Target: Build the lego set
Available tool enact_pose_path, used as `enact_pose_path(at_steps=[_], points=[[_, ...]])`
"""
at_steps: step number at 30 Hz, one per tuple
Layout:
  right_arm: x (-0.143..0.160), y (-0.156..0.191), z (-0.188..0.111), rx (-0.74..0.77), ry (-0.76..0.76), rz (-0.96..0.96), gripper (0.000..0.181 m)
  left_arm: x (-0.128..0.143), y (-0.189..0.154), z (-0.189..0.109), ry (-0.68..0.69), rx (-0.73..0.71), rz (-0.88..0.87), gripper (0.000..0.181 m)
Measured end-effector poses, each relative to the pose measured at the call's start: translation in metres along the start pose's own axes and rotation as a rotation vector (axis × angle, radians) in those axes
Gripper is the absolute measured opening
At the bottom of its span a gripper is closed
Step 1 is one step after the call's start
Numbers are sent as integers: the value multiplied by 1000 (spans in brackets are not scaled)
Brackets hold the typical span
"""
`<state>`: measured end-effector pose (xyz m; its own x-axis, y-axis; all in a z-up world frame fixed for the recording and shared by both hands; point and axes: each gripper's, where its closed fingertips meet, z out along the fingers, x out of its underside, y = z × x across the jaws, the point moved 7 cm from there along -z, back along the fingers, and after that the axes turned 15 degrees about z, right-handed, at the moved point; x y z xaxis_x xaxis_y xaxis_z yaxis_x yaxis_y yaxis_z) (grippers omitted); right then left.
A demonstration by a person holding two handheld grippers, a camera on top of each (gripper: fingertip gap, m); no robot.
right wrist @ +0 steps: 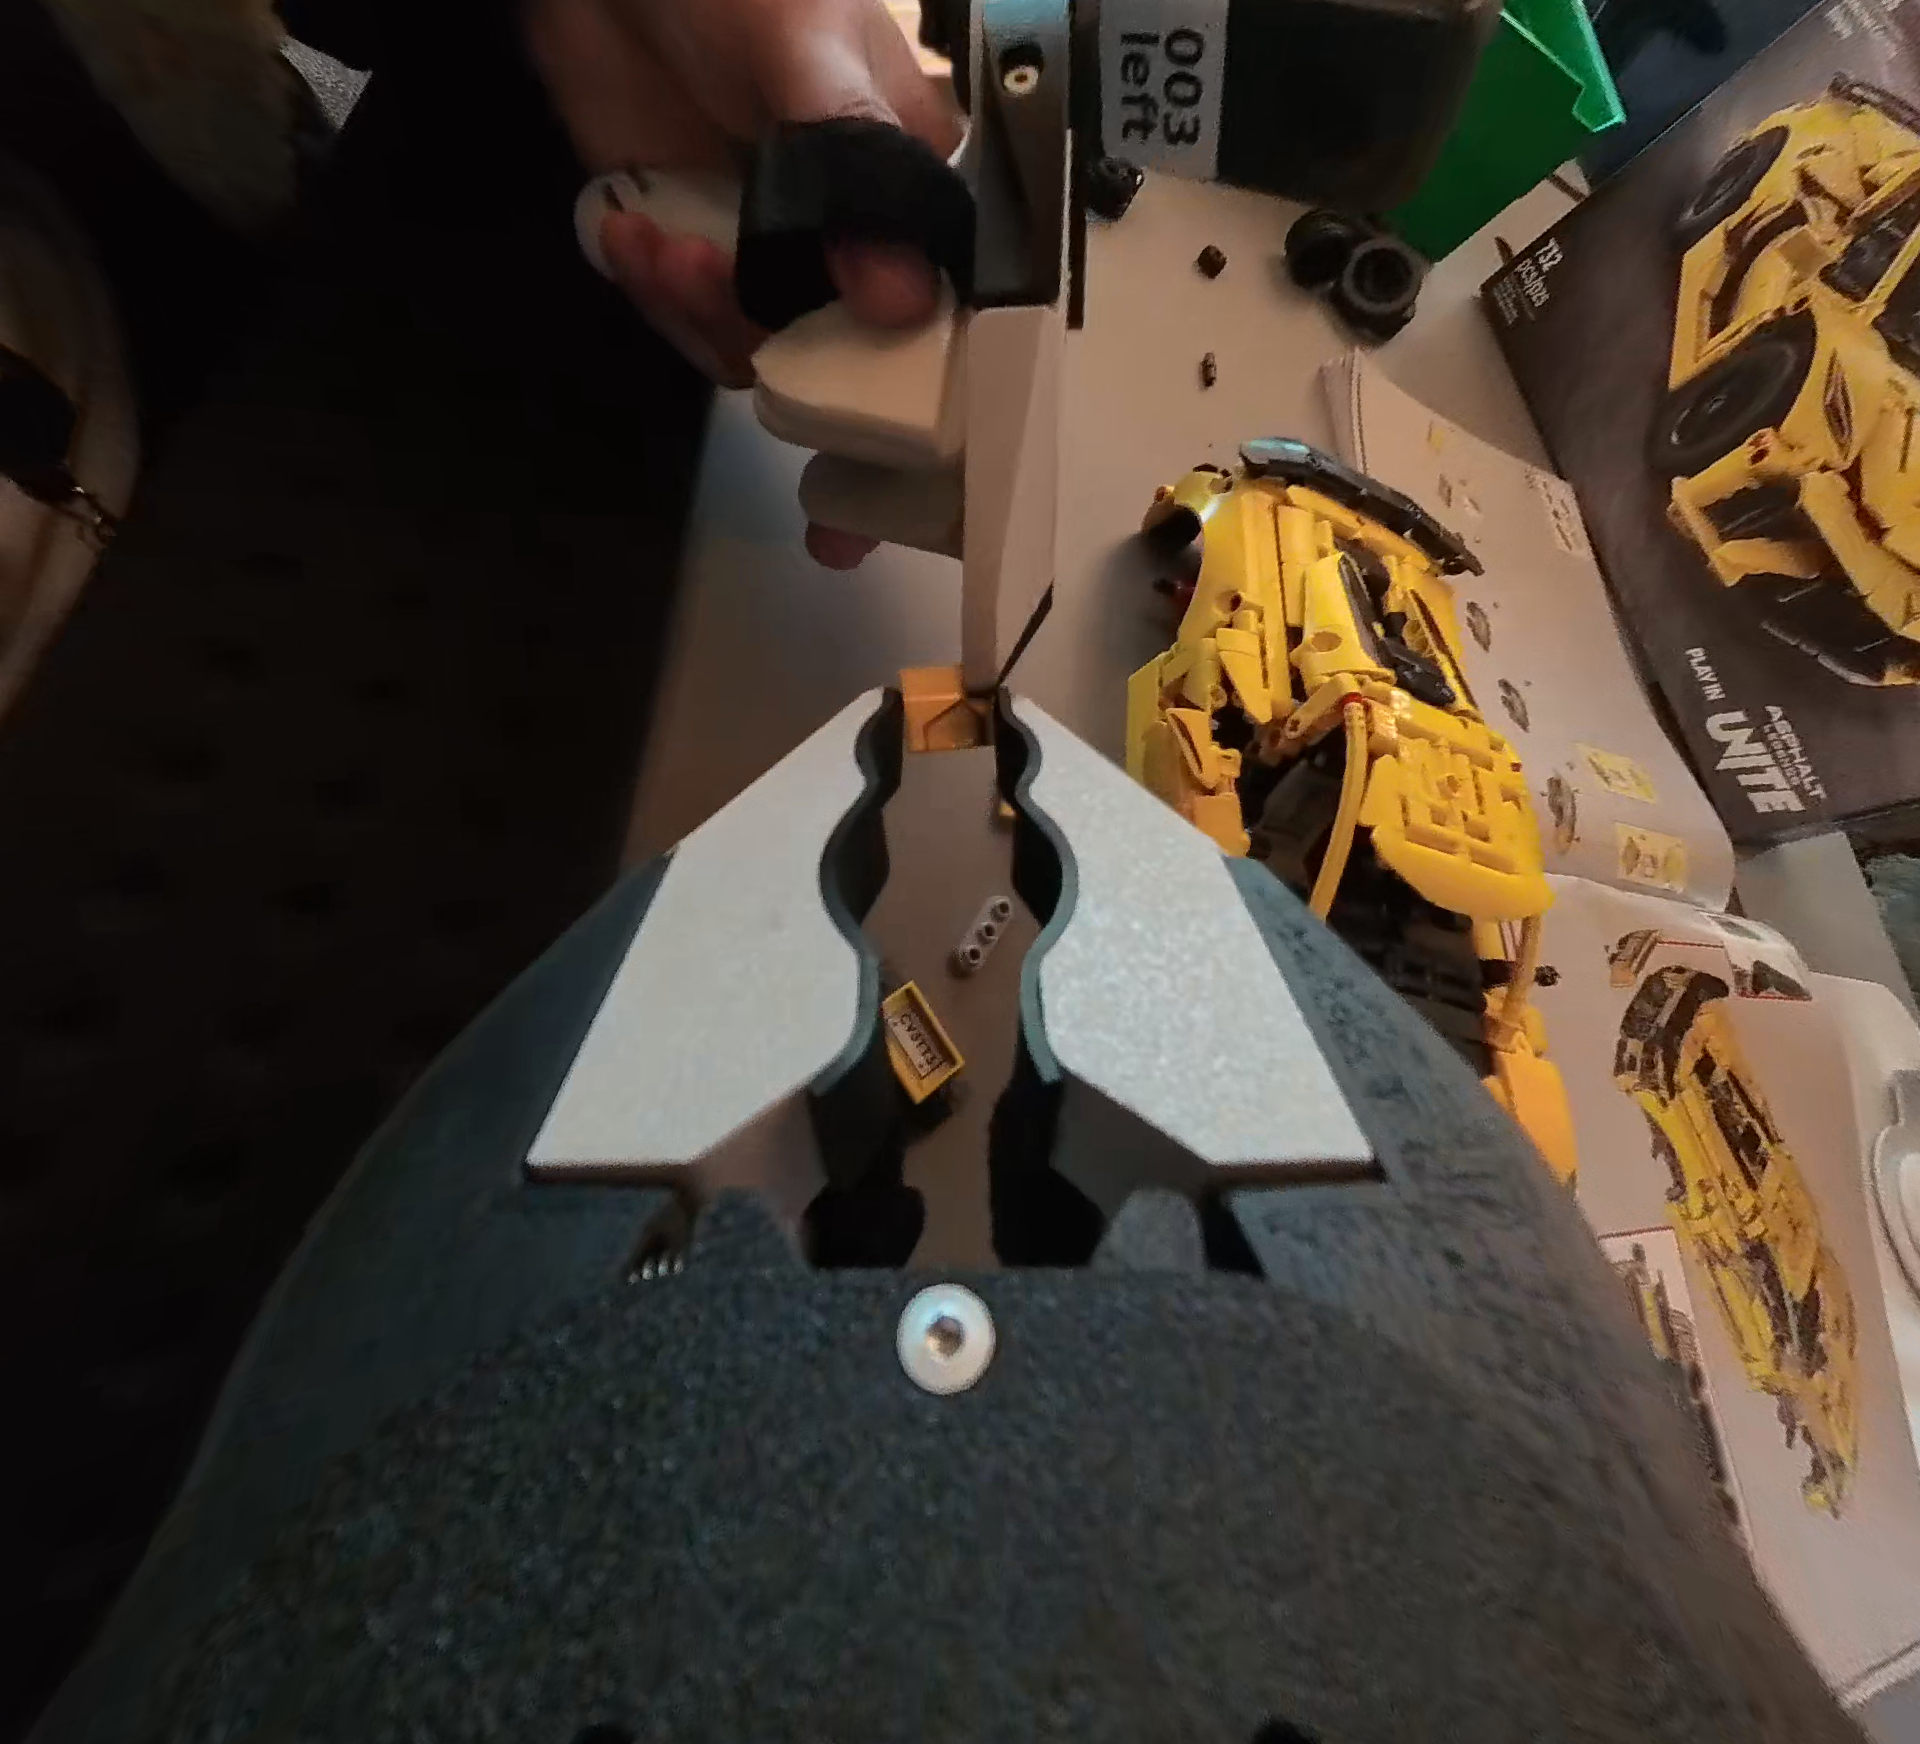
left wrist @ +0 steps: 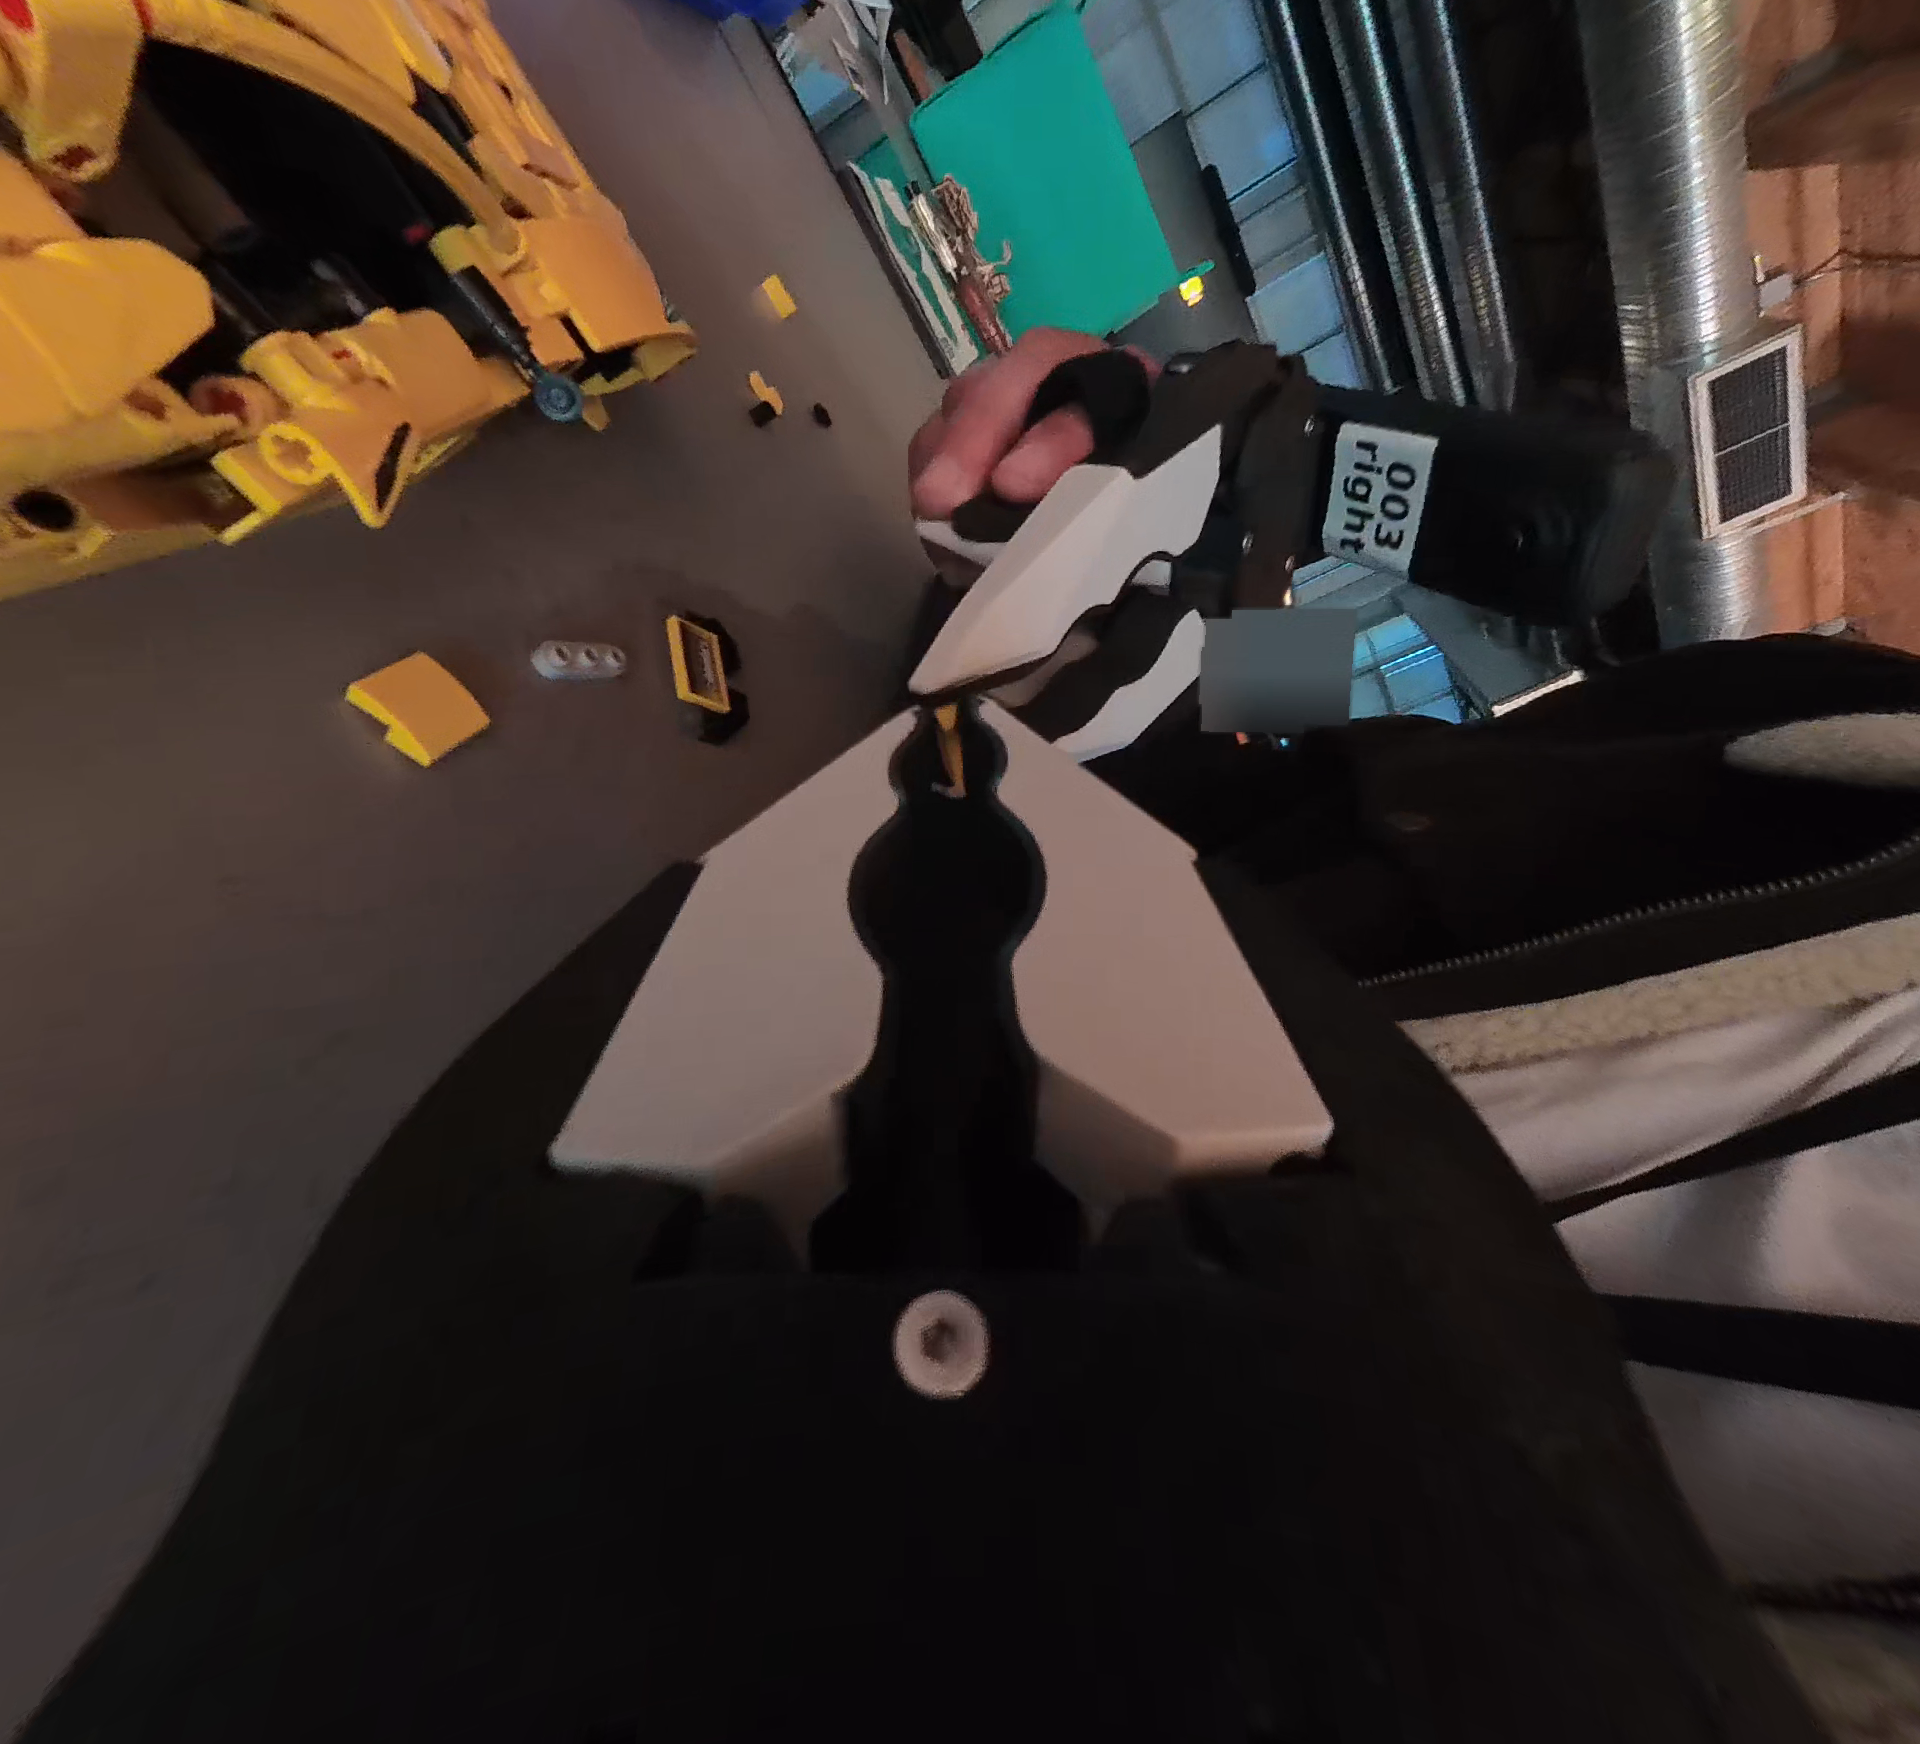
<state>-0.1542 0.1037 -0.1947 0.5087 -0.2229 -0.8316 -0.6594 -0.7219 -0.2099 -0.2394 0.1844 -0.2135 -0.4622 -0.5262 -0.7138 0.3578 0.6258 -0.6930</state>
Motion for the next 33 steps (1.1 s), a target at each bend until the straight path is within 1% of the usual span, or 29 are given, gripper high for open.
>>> enact_pose_path(at_steps=[3, 7, 11, 12, 13, 14, 16, 20, 25, 27, 30, 31, 33], points=[[4, 0, 2, -7, 14, 15, 18, 2, 2, 0, 25, -25, -4, 4], [7, 0, 2, 6, 18, 6, 18, 5, 4, 1, 50, -20, -37, 4], [14, 2, 4, -26, 70, 37, 18, 10, 7, 5, 118, -61, -42, 2], [16, 1, 3, -28, 80, 68, 22, 12, 10, 6, 135, -83, -49, 2], [17, 0, 1, -20, 79, 102, 31, 13, 11, 7, 144, -82, -60, 2], [17, -1, -2, -27, 75, 129, 31, 13, 11, 8, 150, -66, -77, 2], [19, -2, -9, -48, 69, 147, 31, 13, 12, 11, 153, -57, -101, 2], [22, -6, -15, -87, 107, 88, 31, 11, 13, 19, 134, 1, -176, 2], [21, -10, -17, -165, 156, 43, 23, 7, 12, 30, 98, 27, -207, 2], [22, -11, -15, -174, 160, 31, 17, 7, 12, 33, 94, 32, -209, 1], [26, -15, -10, -174, 185, 23, 17, 7, 15, 32, 101, -36, -168, 2], [30, -15, -9, -204, 214, 13, 17, 6, 14, 30, 109, -64, -131, 2], [47, -16, -5, -252, 333, -46, 17, 3, 13, 22, 91, -117, -37, 6]])
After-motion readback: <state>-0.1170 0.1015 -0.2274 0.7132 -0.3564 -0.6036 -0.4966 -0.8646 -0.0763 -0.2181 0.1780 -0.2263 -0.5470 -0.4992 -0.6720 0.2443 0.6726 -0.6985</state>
